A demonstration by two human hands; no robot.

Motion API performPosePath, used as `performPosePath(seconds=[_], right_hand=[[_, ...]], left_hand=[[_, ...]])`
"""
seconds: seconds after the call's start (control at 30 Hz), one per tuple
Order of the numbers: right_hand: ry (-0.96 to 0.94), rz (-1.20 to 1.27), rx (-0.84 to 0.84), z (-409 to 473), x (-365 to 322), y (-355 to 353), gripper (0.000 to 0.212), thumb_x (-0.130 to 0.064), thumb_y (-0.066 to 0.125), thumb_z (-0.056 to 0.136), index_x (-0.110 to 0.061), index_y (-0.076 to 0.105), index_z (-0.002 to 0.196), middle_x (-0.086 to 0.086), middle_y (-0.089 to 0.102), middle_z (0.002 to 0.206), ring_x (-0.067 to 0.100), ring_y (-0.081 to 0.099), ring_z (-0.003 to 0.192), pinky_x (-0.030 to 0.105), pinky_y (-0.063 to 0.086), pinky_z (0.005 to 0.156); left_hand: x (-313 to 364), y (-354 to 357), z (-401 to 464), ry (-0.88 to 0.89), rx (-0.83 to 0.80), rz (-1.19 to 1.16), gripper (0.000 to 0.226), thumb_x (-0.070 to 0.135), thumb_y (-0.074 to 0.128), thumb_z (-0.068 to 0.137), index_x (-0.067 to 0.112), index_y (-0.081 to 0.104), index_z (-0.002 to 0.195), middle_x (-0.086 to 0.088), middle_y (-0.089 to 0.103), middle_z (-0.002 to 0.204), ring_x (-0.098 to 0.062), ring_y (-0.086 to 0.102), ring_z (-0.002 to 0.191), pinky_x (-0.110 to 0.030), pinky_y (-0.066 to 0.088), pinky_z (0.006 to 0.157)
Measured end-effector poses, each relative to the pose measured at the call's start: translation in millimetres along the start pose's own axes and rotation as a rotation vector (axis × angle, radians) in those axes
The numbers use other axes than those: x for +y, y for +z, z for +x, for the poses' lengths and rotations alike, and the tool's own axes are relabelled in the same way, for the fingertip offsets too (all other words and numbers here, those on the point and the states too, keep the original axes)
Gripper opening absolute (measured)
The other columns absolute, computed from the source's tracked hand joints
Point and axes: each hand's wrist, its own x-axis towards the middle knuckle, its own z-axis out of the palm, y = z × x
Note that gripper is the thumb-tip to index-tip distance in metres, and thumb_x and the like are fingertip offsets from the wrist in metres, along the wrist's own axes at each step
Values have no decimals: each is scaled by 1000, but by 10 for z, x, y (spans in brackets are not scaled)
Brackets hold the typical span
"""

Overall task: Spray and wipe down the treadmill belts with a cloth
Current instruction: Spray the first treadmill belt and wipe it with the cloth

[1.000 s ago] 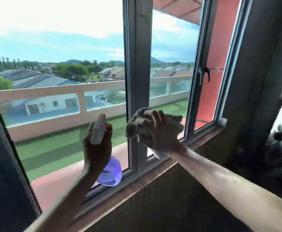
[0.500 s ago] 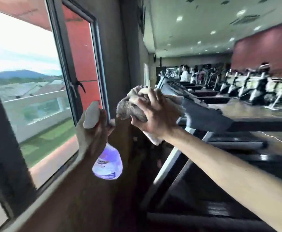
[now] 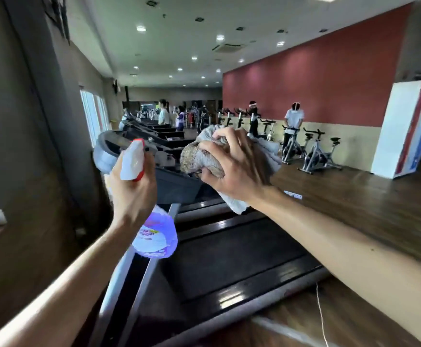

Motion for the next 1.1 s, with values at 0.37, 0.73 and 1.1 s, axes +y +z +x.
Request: performPosePath(seconds=[0.37, 0.73, 1.1], right_hand=[[77, -253, -151, -649, 1971, -487, 42, -40, 61, 83, -12, 73, 112, 19, 62, 112, 36, 58, 99, 39, 46, 75], [81, -346, -157, -973, 3564, 327, 40, -39, 67, 82, -15, 71, 114, 16, 60, 114, 31, 54, 103, 41, 50, 76], [126, -362, -170, -1406, 5355, 693, 37, -37, 69, 81, -16, 70, 112, 12, 58, 111, 30, 54, 96, 43, 50, 71]], left_hand=[[-262, 2408, -92, -74, -257, -201, 31, 27, 59, 98, 12, 45, 75, -3, 41, 67, -18, 41, 61, -39, 40, 54], [-1107, 4121, 229, -152, -394, -244, 31, 29, 61, 98, -1, 55, 93, -14, 48, 69, -31, 46, 58, -48, 47, 53], [-1704, 5910, 328, -188, -409, -275, 19, 35, 60, 100, 17, 65, 101, -11, 53, 75, -26, 47, 58, -32, 48, 52]])
